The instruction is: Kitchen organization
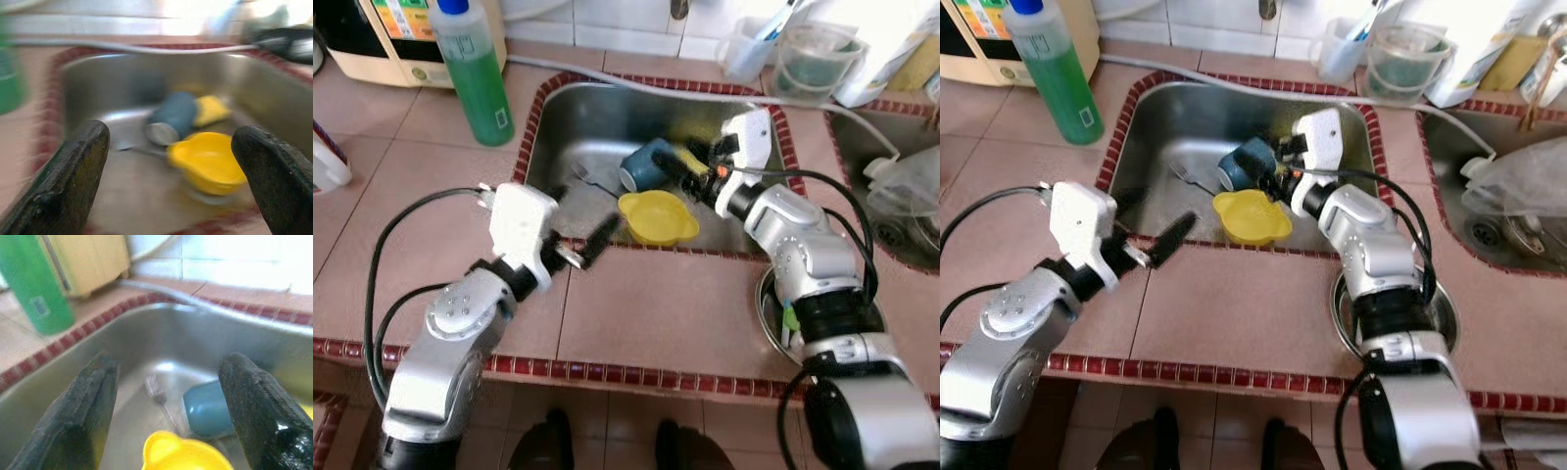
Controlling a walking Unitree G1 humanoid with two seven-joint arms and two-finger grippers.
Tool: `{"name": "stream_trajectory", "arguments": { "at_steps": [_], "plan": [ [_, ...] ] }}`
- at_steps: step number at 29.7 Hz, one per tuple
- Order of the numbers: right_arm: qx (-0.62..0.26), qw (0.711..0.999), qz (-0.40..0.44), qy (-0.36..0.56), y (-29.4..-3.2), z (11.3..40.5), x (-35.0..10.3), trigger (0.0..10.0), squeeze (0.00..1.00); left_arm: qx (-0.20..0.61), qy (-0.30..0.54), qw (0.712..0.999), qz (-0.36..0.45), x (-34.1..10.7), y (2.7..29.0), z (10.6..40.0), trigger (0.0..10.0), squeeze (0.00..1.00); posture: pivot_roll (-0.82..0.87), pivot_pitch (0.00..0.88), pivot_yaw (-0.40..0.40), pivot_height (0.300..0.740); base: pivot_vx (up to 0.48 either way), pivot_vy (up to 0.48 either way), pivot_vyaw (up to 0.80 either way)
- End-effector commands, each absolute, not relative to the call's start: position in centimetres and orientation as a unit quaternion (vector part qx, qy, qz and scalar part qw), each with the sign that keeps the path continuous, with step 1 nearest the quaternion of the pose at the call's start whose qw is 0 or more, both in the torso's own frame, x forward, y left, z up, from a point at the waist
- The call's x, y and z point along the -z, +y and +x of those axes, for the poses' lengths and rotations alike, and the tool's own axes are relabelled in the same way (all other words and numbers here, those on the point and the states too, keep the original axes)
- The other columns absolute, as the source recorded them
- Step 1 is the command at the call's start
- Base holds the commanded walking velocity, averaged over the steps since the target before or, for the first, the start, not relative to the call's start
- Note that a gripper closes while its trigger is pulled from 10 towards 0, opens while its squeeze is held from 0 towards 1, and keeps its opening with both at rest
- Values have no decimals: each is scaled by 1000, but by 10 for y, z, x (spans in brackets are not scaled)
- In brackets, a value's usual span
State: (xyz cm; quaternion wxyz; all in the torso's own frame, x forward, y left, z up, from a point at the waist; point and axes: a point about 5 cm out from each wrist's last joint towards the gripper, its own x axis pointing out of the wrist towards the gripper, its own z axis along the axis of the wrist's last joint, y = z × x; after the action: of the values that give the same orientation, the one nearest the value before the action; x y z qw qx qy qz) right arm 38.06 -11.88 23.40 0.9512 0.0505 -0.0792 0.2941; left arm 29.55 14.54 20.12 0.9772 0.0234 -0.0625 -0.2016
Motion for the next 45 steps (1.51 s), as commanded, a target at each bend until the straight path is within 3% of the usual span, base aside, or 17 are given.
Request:
{"name": "stream_trajectory", "arguments": {
  "at_steps": [1,7,14,19,30,31,45],
  "plan": [
    [-274,955,57,-99,-122,379,-236,10000,1000,182,-55,982,18,-199,149,301,10000,0,48,136,-57,740,0,0,0],
    [-226,963,78,-126,-123,376,-234,10000,1000,137,-65,988,-10,-198,157,310,10000,0,43,79,-51,740,0,0,0],
    [-172,973,51,-143,-124,367,-220,10000,1000,60,-66,996,19,-184,156,316,10000,0,29,42,-41,740,0,0,0],
    [-143,977,62,-144,-128,357,-206,10000,1000,61,-66,996,10,-172,149,313,10000,0,25,20,-34,740,0,0,0],
    [-120,981,57,-143,-111,331,-171,10000,1000,72,-82,994,-19,-155,141,306,10000,0,21,0,-11,740,0,0,0],
    [-114,981,58,-145,-110,329,-170,10000,0,76,-84,993,-20,-154,140,306,10000,0,22,0,-10,740,0,0,0],
    [-109,979,23,-168,-116,331,-175,10000,0,105,-114,988,-5,-160,141,306,10000,0,20,0,-18,740,0,0,0]
  ]
}}
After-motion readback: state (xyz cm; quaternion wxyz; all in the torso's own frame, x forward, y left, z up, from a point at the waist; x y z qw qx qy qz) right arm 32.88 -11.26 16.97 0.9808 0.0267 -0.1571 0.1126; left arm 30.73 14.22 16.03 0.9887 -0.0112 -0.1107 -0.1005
